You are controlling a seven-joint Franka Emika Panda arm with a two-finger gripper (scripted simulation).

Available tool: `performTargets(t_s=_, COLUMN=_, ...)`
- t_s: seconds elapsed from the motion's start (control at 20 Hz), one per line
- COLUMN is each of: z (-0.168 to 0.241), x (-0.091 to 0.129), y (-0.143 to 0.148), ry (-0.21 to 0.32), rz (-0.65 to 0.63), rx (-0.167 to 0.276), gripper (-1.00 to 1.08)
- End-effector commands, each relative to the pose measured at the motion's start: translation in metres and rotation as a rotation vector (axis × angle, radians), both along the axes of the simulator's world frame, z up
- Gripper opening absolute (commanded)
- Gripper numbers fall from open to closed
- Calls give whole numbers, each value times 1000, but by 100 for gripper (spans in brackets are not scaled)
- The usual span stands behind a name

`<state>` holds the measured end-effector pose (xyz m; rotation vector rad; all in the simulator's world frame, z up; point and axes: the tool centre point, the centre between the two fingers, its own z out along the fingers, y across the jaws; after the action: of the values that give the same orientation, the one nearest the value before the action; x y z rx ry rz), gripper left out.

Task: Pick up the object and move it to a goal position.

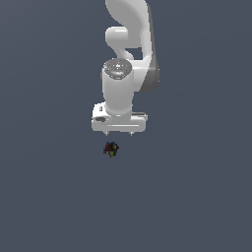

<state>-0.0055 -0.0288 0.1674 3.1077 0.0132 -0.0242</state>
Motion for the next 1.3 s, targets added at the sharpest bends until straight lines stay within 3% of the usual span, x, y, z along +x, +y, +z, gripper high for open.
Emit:
performTargets(t_s=0.0, z=0, x=0, y=0, ry=0, rz=0, rx=0, gripper=100)
performTargets(t_s=0.7, z=11, x=2, y=-9, ry=-26, rz=-66, rx=22, gripper=100)
performTargets(t_s=1.25, z=-41, x=0, y=-30, ry=-23, rz=-238, rx=31, gripper=100)
